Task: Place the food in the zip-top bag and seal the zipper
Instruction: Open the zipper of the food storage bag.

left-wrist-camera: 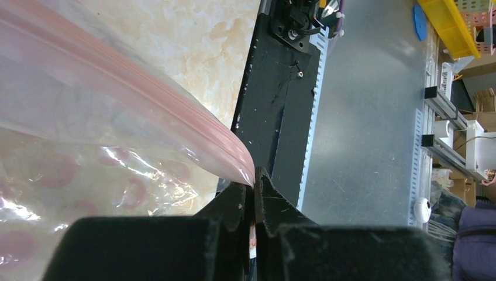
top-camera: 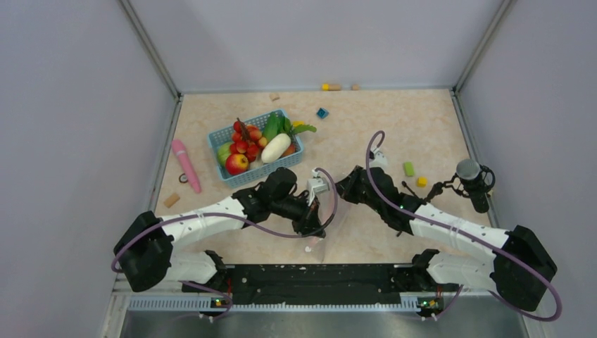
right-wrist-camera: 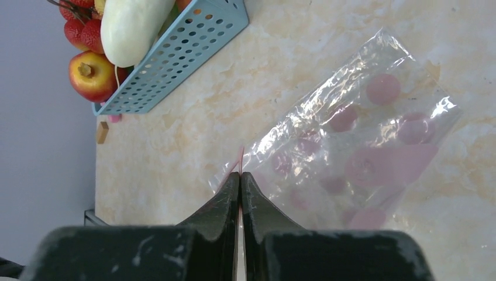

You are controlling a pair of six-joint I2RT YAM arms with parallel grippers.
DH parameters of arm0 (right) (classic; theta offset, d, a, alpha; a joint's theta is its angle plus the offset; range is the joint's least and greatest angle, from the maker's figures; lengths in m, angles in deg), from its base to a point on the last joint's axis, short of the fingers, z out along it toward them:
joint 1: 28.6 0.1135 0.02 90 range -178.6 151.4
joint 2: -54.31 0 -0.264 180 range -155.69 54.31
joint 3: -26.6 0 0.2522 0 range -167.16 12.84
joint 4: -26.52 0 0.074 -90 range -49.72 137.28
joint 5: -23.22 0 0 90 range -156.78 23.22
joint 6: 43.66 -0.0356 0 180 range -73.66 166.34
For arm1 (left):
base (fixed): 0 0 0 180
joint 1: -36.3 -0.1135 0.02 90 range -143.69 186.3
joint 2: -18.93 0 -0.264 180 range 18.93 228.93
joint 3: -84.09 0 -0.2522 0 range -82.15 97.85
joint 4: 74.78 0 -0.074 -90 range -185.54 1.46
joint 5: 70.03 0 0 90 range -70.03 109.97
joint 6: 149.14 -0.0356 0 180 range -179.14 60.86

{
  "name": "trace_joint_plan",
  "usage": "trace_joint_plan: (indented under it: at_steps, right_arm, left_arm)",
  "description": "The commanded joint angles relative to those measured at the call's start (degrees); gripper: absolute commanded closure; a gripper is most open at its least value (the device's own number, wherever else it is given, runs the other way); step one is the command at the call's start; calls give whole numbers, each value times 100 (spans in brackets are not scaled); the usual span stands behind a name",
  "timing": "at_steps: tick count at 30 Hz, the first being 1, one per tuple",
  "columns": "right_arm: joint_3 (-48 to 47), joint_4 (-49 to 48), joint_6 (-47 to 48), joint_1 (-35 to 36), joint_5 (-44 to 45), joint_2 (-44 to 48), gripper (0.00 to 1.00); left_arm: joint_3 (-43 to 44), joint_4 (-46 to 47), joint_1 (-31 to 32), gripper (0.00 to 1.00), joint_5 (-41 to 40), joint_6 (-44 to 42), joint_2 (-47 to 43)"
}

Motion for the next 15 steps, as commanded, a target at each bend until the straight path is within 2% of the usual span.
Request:
trace_joint_plan:
  at_steps: [1,3,4,8,12,15]
  right_arm:
    - [-336,-112,549,-50,-17,86,100]
    - [-422,-38,808,-53,0,211,100]
    - [-460,-38,912,-56,-14,288,100]
    - [-678,161,1298,-53,-65,480,100]
    - [-1312,829,1810,-45,-215,460,100]
    - [-1803,1228,2079,-40,-290,459,100]
  left_arm:
    - [268,177,35,100,-305,148,-57]
    - [309,124,35,98,-470,177,-117]
    - [321,114,35,93,-529,199,-149]
    - [414,-2,35,50,-843,303,-378]
    - [379,86,35,34,-1159,378,-795]
    - [512,73,36,9,-1845,564,-1096]
